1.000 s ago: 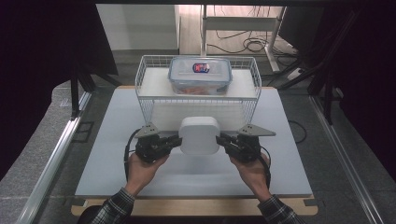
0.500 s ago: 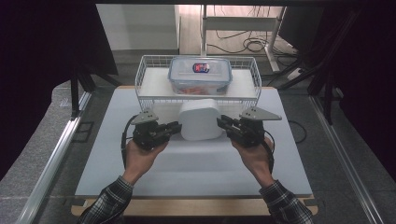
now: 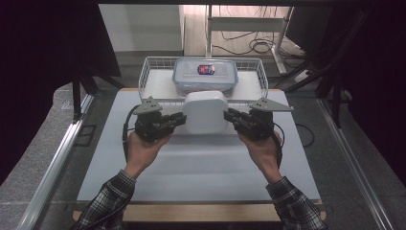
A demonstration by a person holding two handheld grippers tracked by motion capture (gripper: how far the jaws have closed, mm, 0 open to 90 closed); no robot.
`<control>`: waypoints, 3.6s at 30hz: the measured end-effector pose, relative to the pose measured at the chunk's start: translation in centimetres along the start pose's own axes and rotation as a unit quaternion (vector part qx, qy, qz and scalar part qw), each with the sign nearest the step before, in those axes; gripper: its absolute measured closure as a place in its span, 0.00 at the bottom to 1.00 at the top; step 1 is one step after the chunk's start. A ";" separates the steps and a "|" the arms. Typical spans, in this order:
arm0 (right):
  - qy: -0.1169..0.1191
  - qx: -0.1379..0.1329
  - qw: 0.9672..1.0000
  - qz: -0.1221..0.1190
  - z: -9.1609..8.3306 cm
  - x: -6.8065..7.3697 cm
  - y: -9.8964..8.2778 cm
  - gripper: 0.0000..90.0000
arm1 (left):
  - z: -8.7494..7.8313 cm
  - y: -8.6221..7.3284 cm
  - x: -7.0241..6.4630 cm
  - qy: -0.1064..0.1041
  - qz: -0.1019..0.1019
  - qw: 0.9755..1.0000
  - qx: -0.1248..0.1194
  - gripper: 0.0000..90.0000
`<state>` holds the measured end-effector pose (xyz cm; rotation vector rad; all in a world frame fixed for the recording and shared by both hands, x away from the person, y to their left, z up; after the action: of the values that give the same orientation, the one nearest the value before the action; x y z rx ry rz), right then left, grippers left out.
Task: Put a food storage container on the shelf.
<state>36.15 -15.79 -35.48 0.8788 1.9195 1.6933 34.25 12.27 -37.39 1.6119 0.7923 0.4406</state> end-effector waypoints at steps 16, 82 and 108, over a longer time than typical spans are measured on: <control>0.004 -0.014 1.000 0.003 0.7 -0.1 3.2 0.86 | -0.8 3.7 0.3 0.008 0.018 1.000 -0.017 0.89; -0.039 -0.048 0.998 0.021 5.3 -3.0 10.7 0.78 | 1.9 11.8 4.2 0.019 -0.003 0.999 -0.050 0.85; -0.057 -0.046 0.997 0.030 8.1 -4.6 12.2 0.71 | 4.5 13.7 6.6 0.037 -0.042 0.998 -0.036 0.75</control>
<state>47.13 -12.63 -25.22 0.9853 1.7418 1.7125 45.26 13.13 -26.04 1.4969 0.8870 0.4648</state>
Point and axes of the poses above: each handheld gripper's, and its own axes: z roughly forward along the jaws, y roughly out of its top, x roughly to its left, the point moved 2 cm from there along z, roughly forward along the jaws, and after that the axes turned 10 degrees about -x, right-handed, at the moved point
